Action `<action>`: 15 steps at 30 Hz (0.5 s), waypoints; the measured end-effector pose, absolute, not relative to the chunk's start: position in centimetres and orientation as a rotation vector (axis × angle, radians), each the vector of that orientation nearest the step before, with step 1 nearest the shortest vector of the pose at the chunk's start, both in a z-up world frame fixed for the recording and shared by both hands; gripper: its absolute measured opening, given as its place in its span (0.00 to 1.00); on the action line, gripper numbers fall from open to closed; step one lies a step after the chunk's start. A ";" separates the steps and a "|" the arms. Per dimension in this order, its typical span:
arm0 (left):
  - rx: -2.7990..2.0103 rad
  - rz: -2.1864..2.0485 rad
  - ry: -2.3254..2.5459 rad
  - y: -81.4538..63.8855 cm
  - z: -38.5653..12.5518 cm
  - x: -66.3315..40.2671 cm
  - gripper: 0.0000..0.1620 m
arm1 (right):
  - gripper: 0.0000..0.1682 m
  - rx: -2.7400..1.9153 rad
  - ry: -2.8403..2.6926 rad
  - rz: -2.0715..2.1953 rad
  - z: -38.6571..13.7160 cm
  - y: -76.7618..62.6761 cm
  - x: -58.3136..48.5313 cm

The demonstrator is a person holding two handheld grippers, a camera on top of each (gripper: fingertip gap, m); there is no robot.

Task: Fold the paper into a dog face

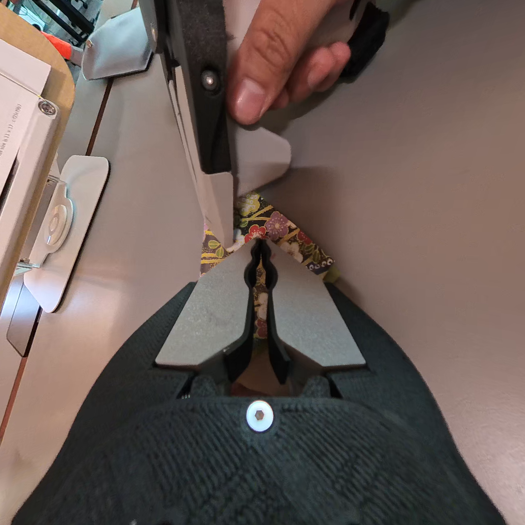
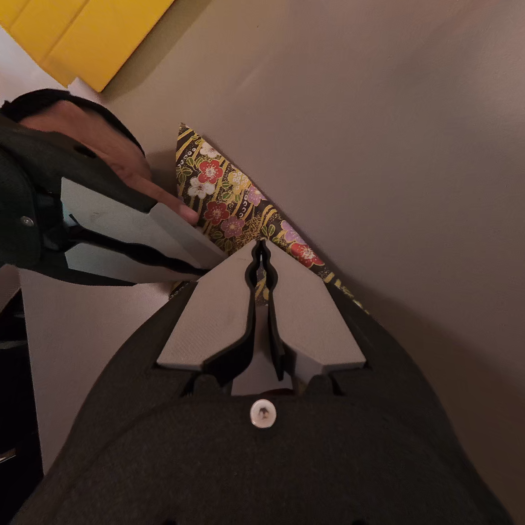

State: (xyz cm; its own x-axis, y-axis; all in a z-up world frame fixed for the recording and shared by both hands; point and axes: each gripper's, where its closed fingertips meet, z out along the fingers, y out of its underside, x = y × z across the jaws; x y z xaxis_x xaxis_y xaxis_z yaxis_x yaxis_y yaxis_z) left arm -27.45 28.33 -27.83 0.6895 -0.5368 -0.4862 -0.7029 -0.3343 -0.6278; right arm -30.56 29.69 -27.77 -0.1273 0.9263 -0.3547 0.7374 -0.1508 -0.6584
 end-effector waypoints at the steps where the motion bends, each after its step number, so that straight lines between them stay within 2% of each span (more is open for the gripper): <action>1: -2.021 0.241 0.953 28.3 -27.8 -27.5 0.00 | 0.00 -1.906 -1.862 1.159 -27.8 29.8 -30.6; 11: -2.019 0.247 0.954 28.3 -27.8 -27.5 0.00 | 0.00 -1.877 -1.794 1.090 -27.5 32.1 -31.3; 15: -2.017 0.249 0.955 28.3 -27.8 -27.4 0.00 | 0.00 -1.757 -1.874 1.246 -25.5 29.7 -31.5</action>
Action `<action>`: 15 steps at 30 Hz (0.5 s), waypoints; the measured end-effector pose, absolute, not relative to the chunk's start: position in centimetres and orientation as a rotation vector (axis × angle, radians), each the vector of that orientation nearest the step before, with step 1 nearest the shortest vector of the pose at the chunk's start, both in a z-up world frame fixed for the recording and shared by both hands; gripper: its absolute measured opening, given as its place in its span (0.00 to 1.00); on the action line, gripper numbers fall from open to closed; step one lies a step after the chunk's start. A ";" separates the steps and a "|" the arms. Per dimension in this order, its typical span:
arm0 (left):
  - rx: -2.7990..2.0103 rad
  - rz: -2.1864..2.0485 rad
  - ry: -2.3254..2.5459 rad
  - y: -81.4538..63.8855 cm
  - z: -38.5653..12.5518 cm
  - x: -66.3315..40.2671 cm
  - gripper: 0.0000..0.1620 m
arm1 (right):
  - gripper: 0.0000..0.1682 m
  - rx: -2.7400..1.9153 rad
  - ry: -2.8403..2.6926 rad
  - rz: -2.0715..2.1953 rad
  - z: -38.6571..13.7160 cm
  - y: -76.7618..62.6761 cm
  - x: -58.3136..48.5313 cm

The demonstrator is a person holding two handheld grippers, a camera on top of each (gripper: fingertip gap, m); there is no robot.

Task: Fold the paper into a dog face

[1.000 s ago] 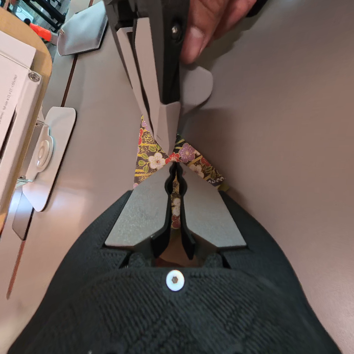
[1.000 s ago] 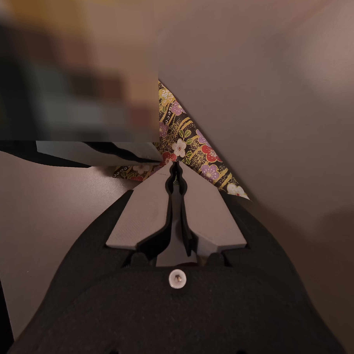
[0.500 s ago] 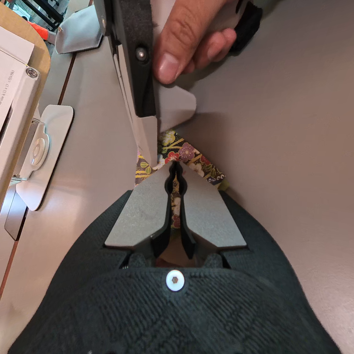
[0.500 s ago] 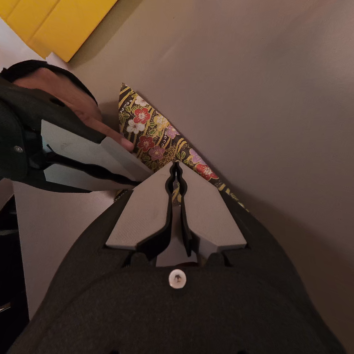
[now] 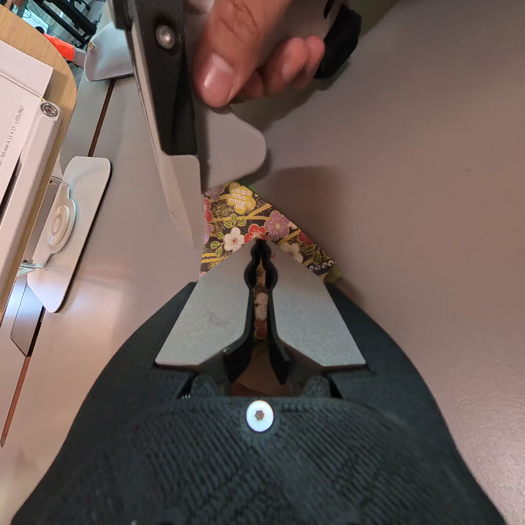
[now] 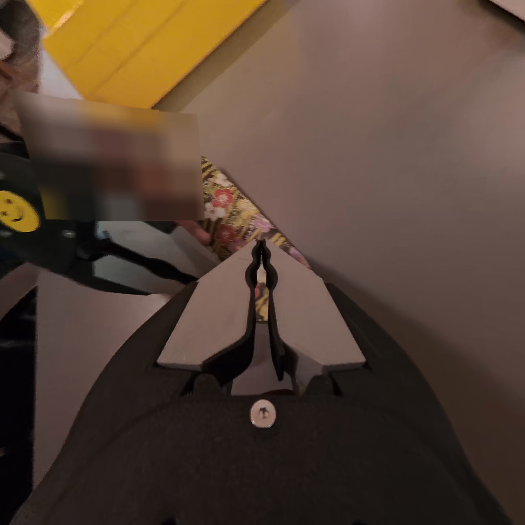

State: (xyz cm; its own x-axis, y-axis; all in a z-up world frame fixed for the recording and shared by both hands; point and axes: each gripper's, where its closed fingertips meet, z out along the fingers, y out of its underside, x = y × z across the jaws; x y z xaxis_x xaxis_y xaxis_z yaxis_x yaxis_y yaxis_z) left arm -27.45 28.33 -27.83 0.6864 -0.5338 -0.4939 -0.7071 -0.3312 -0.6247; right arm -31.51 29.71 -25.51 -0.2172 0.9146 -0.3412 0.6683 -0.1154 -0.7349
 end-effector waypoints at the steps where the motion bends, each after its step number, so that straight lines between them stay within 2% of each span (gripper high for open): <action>1: -2.018 0.248 0.954 28.3 -27.8 -27.4 0.00 | 0.00 -1.752 -1.925 1.237 -25.8 29.1 -31.5; 4: -2.019 0.247 0.953 28.3 -27.8 -27.5 0.00 | 0.00 -1.745 -2.051 1.098 -27.9 28.7 -31.8; 9: -2.018 0.250 0.954 28.3 -27.8 -27.5 0.00 | 0.00 -1.791 -1.909 0.996 -27.6 31.4 -33.7; 12: -2.016 0.256 0.955 28.3 -27.8 -27.5 0.00 | 0.00 -1.688 -1.989 1.118 -26.0 28.7 -33.5; 15: -2.019 0.248 0.952 28.3 -27.8 -27.5 0.00 | 0.00 -1.651 -2.093 0.984 -27.3 27.8 -33.6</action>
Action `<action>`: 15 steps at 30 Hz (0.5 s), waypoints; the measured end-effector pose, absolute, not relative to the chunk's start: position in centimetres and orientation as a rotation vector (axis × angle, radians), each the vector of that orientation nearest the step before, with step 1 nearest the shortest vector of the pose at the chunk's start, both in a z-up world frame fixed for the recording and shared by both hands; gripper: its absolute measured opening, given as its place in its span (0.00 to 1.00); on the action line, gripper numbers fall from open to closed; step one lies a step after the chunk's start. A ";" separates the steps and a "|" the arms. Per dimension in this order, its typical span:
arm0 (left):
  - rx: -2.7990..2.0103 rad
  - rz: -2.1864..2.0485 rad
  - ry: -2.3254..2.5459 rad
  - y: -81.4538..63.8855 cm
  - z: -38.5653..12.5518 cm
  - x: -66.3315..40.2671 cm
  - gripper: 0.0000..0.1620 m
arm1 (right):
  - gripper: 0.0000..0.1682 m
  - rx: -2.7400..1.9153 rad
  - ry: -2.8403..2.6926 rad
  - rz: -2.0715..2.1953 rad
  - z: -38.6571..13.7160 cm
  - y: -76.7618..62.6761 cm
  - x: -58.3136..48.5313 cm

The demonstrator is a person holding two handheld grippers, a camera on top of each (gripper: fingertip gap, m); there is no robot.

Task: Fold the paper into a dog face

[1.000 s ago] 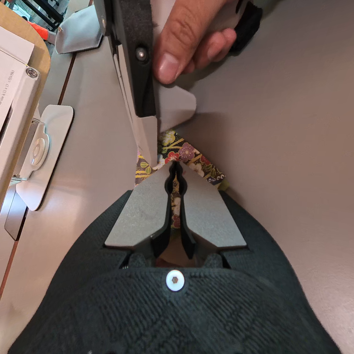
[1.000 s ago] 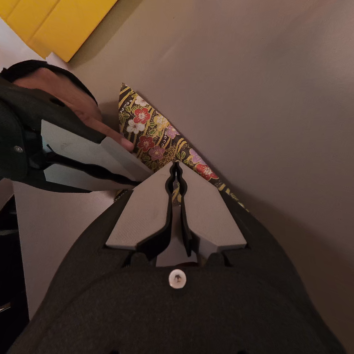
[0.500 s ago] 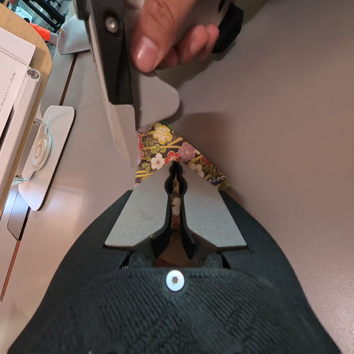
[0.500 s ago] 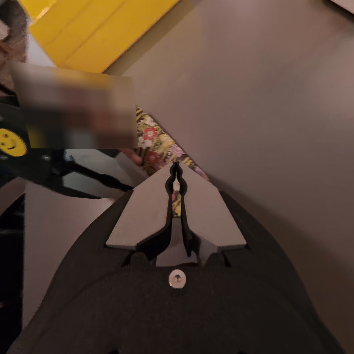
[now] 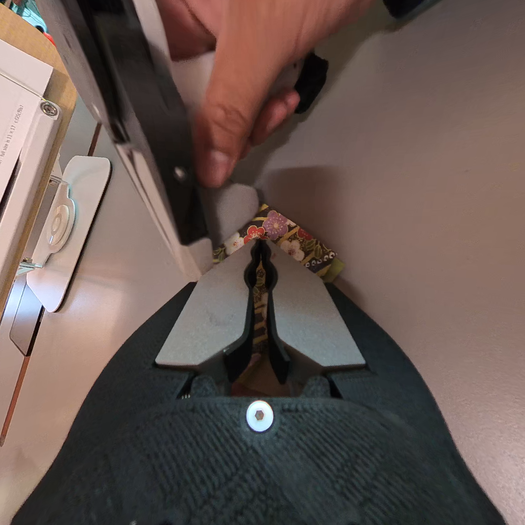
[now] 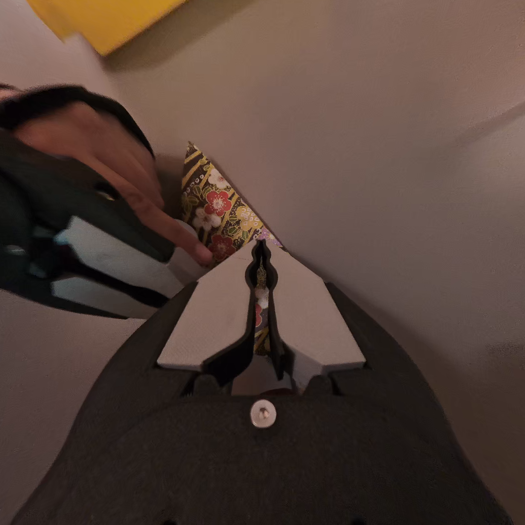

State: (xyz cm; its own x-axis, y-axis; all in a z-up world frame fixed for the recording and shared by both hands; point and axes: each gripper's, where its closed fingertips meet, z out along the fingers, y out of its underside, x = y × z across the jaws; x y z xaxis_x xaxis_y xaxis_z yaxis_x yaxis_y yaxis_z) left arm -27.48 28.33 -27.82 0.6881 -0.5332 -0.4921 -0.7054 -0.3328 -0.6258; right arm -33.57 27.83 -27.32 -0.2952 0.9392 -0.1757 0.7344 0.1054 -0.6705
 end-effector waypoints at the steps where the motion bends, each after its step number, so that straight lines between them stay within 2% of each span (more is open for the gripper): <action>1: -2.020 0.252 0.949 28.4 -27.8 -27.5 0.00 | 0.00 -1.653 -2.089 0.969 -27.6 27.9 -33.8; 4: -2.017 0.260 0.951 28.4 -27.8 -27.5 0.00 | 0.00 -1.701 -1.983 0.885 -27.4 30.1 -34.6; 7: -2.018 0.259 0.950 28.4 -27.8 -27.5 0.00 | 0.00 -1.608 -2.090 1.031 -26.3 27.1 -34.0; 13: -2.021 0.266 0.943 28.4 -27.8 -27.6 0.00 | 0.00 -1.713 -1.979 0.734 -27.5 31.3 -33.9; 15: -2.019 0.274 0.944 28.4 -27.8 -27.6 0.00 | 0.00 -1.690 -1.984 0.817 -26.5 30.6 -33.2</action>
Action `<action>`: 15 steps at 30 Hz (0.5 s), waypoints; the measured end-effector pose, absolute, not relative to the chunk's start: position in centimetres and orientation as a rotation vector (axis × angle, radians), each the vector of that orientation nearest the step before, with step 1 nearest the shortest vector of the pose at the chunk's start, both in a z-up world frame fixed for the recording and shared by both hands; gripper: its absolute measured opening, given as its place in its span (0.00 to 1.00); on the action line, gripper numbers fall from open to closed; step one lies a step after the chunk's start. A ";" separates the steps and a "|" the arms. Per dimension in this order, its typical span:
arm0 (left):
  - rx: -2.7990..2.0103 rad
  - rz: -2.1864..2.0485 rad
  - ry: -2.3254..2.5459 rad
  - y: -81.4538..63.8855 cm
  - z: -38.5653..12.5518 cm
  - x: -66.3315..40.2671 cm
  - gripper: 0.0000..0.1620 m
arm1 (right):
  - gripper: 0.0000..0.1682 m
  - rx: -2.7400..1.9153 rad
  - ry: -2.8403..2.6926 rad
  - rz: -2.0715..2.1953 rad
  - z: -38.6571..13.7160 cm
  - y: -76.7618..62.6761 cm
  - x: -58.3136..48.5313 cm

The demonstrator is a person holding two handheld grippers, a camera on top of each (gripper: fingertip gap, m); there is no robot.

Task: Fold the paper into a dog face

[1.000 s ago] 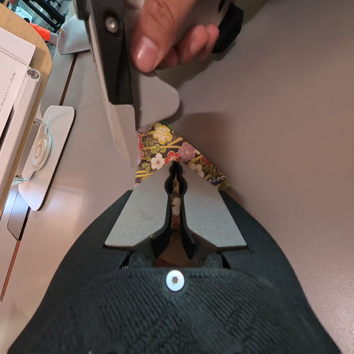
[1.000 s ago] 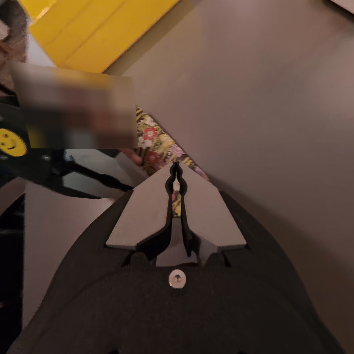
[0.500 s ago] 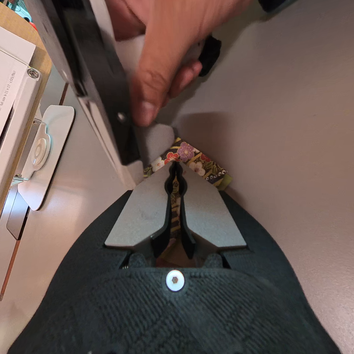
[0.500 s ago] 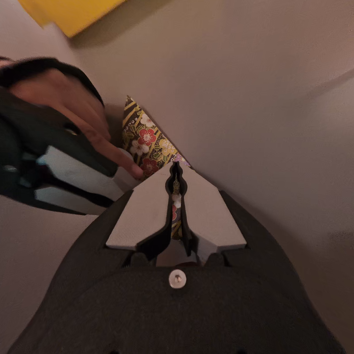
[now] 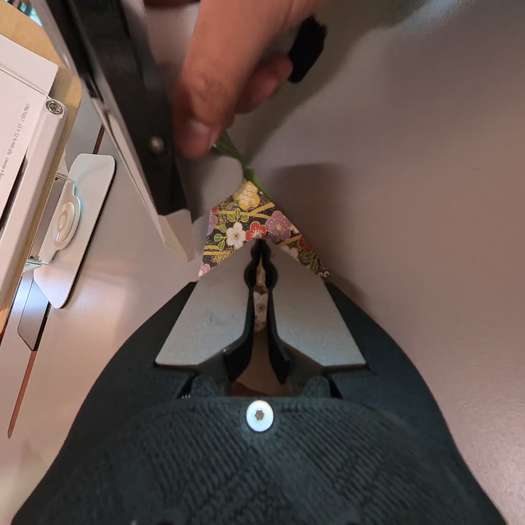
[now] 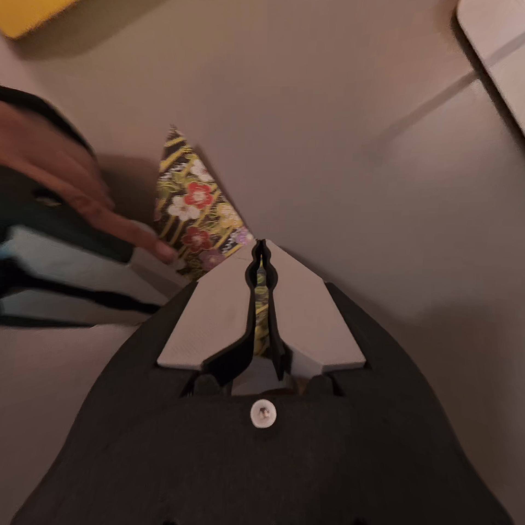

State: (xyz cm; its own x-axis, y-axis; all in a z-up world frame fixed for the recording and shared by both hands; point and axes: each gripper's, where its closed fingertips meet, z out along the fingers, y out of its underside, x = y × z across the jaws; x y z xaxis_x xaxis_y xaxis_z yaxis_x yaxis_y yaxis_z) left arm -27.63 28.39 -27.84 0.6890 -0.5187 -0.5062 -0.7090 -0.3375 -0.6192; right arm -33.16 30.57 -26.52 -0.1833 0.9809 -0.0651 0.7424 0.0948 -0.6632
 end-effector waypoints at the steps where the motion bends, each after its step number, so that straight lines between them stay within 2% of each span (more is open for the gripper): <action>1: -2.019 0.272 0.943 28.4 -27.8 -27.6 0.00 | 0.00 -1.689 -1.998 0.865 -26.1 29.9 -32.7; 5: -2.024 0.266 0.938 28.4 -27.9 -27.6 0.00 | 0.00 -1.750 -2.030 0.781 -27.9 30.6 -30.7; 11: -2.025 0.296 0.927 28.4 -27.9 -27.7 0.00 | 0.00 -1.852 -1.891 0.965 -27.8 32.9 -30.2; 13: -2.030 0.294 0.919 28.3 -27.9 -27.7 0.00 | 0.00 -1.887 -1.793 0.939 -27.3 34.5 -29.9; 15: -2.033 0.290 0.917 28.3 -27.9 -27.7 0.00 | 0.00 -1.839 -1.770 1.088 -25.6 33.2 -29.8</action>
